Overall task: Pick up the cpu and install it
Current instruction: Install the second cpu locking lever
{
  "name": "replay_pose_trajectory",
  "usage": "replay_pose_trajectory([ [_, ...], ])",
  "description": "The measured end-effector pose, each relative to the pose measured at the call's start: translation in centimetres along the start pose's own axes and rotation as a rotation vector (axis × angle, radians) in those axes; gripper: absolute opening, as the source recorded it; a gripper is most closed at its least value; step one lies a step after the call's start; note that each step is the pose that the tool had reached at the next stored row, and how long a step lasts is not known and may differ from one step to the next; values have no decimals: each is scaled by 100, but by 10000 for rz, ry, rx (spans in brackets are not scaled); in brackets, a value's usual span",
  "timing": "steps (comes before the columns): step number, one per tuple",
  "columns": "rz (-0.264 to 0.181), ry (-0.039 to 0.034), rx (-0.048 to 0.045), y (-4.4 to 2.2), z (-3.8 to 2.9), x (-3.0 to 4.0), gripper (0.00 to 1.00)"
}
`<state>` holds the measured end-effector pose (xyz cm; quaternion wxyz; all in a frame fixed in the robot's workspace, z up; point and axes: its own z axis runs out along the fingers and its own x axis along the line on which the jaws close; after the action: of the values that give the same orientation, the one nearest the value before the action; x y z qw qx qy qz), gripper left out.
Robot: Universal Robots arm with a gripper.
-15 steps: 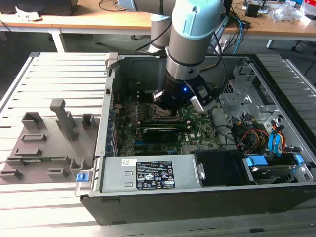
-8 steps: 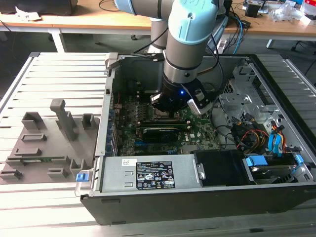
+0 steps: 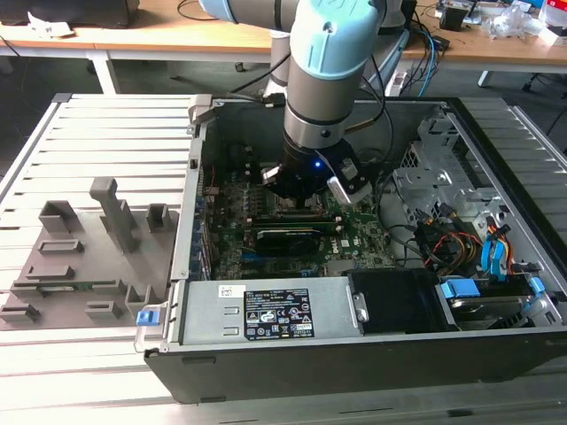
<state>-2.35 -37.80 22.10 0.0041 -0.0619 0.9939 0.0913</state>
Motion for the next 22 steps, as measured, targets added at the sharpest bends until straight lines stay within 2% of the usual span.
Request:
replay_pose_trajectory([
  [1,5,37,-5,-8,-1,-64,11],
  [3,9,59,-7,-17,-3,-86,11],
  [6,8,60,-6,-34,-6,-84,11],
  [8,8,60,-6,-76,-14,-77,11],
  [9,10,57,-25,-82,-15,-70,11],
  [10,8,43,-139,-82,-16,-47,11],
  [14,8,40,-161,-90,-18,5,11],
  [18,7,38,-160,-112,-24,89,11],
  [21,3,23,-159,-129,-29,224,11],
  [22,4,20,-181,-123,-23,332,11],
])
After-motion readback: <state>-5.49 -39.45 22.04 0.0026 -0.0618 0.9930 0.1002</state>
